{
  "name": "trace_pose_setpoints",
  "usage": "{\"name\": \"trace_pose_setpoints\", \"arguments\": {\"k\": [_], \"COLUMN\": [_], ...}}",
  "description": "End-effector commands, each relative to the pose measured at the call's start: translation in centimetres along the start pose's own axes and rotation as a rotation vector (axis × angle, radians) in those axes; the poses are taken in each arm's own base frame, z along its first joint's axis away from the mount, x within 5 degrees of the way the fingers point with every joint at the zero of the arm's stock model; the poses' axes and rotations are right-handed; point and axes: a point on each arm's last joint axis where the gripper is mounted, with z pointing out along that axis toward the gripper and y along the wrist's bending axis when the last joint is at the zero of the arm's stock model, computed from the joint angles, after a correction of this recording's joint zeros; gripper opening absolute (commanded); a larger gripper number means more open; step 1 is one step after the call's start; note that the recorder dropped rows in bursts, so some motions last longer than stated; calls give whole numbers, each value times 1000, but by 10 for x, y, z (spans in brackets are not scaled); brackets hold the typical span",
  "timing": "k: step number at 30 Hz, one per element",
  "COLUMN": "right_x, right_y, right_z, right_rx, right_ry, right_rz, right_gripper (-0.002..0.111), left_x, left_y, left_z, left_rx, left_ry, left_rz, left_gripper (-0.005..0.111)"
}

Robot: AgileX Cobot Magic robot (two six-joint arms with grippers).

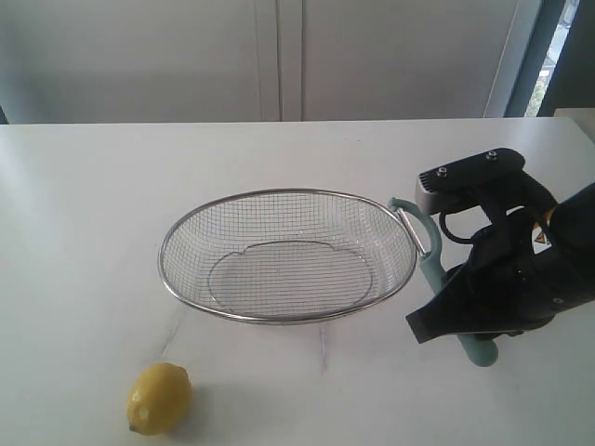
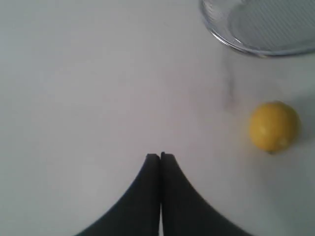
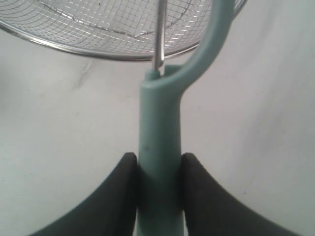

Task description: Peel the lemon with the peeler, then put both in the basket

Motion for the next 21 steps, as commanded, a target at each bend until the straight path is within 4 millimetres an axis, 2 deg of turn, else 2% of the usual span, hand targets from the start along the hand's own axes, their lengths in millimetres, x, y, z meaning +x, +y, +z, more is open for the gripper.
{"name": "trace_pose_setpoints", "arguments": {"k": [1, 7, 12, 15, 21], "right_x": [-1, -1, -1, -1, -1], "right_y": [-1, -1, -1, -1, -1], "right_z": [-2, -2, -2, -2, -2], "right_rx": [5, 5, 5, 5, 5], "right_ry": [-23, -23, -23, -23, -23], "right_rz": [-6, -6, -6, -6, -6], "right_gripper": [0, 0, 0, 0, 0], "left_x": [-9, -27, -40, -41, -36], "left_y": [-19, -34, -49, -59, -79], "left_z": [20, 41, 44, 47, 65], "left_rx": [285, 548, 721, 757, 724], "left_ry": [113, 75, -32, -30, 112], "left_rz": [22, 14, 60, 111, 148], "left_gripper": [0, 0, 0, 0, 0]}}
